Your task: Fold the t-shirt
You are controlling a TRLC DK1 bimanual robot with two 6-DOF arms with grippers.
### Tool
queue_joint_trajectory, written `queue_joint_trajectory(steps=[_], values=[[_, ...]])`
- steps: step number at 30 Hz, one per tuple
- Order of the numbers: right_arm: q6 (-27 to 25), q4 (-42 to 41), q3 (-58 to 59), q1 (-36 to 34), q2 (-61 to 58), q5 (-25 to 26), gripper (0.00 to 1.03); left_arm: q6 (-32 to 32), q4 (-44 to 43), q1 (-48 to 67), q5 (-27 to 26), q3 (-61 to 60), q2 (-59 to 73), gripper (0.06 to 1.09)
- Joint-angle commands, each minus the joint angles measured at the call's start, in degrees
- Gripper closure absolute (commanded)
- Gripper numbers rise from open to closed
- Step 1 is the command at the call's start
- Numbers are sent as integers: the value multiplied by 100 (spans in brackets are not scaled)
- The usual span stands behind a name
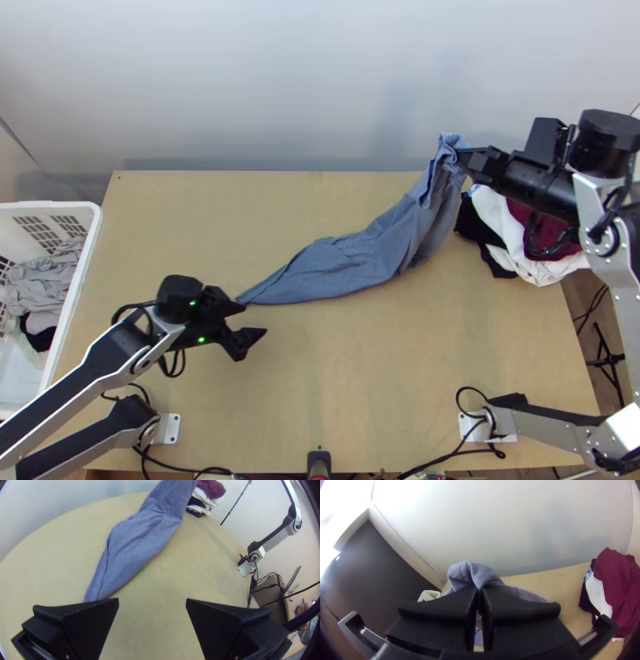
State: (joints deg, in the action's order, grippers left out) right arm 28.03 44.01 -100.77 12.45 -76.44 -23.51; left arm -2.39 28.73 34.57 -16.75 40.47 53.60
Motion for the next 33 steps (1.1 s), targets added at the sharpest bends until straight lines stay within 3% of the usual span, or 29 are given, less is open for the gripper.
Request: queue_joint_trajectory(steps=[1, 5, 9, 12, 15, 17, 25, 28, 33], values=[[-26, 108, -637, 258, 86, -198, 100, -24, -280, 340, 322, 277, 493, 11], [-17, 565, -1349, 434, 60, -708, 100, -24, -263, 314, 427, 427, 449, 11], [185, 618, -2131, 504, 147, -866, 100, 11, -280, 287, 577, 330, 405, 11], [519, 222, -2966, 390, -46, -857, 100, 2, -395, 287, 638, 198, 396, 11], [1380, -815, -3221, -120, -169, -849, 100, -51, -597, 331, 691, 128, 449, 11], [1697, -1237, -3256, -339, -292, -743, 100, -121, -676, 463, 691, 163, 546, 11], [2189, -1351, -3071, -410, -1101, -453, 100, -103, -931, 929, 849, 515, 1161, 11], [2171, -1342, -2729, -278, -1312, -479, 100, -121, -1027, 955, 867, 638, 1390, 11], [1732, -1351, -2280, 38, -1637, -506, 100, -147, -1054, 1017, 1007, 682, 1460, 11]])
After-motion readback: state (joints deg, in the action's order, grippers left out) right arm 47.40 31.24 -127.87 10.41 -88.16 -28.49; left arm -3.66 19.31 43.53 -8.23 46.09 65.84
